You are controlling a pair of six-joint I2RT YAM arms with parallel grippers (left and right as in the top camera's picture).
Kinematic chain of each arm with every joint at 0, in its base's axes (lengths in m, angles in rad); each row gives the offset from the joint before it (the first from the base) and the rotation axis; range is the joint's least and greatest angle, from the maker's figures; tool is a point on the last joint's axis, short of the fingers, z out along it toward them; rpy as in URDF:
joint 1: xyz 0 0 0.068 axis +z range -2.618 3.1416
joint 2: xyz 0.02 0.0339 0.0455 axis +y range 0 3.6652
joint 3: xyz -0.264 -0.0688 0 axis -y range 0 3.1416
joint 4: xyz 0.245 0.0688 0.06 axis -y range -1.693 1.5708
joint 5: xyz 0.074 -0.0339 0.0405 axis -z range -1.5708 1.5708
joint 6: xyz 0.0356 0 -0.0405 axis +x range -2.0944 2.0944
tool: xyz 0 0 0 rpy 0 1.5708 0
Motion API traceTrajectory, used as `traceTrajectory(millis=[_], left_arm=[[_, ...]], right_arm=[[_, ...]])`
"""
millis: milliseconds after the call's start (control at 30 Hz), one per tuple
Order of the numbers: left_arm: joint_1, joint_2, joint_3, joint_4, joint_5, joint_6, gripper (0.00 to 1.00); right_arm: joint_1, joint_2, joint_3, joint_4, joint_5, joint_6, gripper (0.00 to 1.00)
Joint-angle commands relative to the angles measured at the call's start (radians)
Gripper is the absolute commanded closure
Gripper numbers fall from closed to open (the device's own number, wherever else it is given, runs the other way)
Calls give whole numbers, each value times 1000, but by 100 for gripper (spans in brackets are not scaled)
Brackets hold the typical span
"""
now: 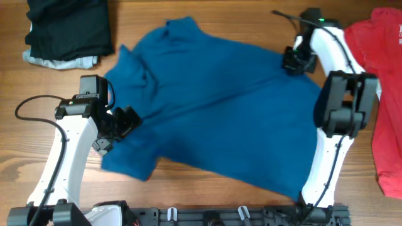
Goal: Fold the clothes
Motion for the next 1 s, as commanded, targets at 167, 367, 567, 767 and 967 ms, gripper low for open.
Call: traceTrajectory(millis=[167,367,567,767,967], left_arm=[[-37,-6,-2,89,124,78,0],[-248,-5,-2,183,123,73,27],[-291,1,-3,202,12,-10,26],[-291,150,-16,157,44,-10,28],[-291,212,-17,114,61,-16,18]], right_arm=[[-106,84,108,-84,80,-10,96],[-102,-40,338,-267,-225,-34,89],[10,-183,340,-187,-684,-171,14],[302,-160,340,155,-499,12,5],[439,-52,340,462,-172,127,2]])
